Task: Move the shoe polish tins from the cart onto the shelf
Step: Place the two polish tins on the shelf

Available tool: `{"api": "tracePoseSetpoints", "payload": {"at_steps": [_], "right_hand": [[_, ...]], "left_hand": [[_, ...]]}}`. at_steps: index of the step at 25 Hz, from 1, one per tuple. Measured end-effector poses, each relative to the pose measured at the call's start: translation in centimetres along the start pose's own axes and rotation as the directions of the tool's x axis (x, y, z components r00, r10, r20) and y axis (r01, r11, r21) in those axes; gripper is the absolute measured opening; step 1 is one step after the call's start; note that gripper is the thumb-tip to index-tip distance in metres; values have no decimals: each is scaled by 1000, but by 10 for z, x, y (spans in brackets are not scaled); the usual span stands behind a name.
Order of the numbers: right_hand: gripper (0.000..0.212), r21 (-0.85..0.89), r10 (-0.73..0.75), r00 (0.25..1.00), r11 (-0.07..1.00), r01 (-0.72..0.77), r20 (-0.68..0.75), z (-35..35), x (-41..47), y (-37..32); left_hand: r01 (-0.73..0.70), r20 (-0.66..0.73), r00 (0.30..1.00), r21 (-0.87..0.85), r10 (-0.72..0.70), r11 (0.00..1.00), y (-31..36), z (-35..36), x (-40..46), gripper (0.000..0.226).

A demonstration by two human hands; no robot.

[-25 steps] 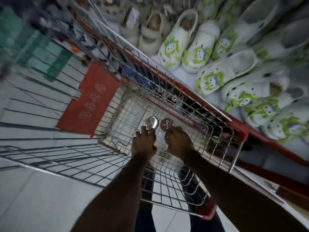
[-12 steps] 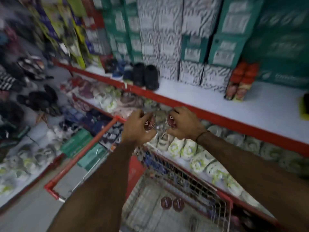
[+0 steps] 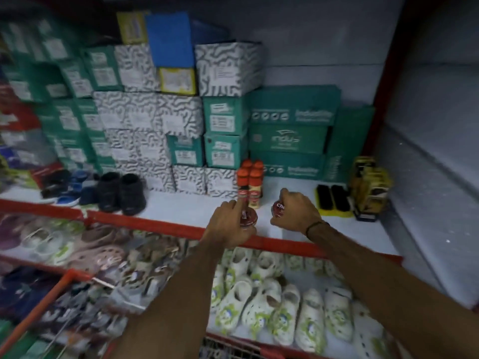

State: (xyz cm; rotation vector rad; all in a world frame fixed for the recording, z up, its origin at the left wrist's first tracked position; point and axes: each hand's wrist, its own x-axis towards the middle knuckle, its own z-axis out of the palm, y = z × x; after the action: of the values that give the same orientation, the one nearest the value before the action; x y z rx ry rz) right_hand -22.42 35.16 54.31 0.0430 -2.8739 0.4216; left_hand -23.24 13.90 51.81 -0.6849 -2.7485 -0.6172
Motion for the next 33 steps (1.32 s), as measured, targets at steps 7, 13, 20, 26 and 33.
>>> {"api": "tracePoseSetpoints", "payload": {"at_steps": [7,13,20,26,33], "right_hand": [[28,8,60,993,998,-61,98,30,-15,69],[16,-292,-12,1000,956,16,15,32,22,95],[45,-334,42,995,942,-11,87,44,76,122],[58,-385,63,991,923,-12,120,50,100,143],[48,-329,51,999,943,-48,3,38,97,137]], "left_hand": [[-39,154,987,-45,46,998,54,84,44,35],[-49,69,997,164,38,985,68,103,99,32],[-9,81,997,114,0,993,64,127,153,60],[-57,129,991,155,37,986,60,140,180,64],[-84,126,990,204,59,975,67,129,174,58]]}}
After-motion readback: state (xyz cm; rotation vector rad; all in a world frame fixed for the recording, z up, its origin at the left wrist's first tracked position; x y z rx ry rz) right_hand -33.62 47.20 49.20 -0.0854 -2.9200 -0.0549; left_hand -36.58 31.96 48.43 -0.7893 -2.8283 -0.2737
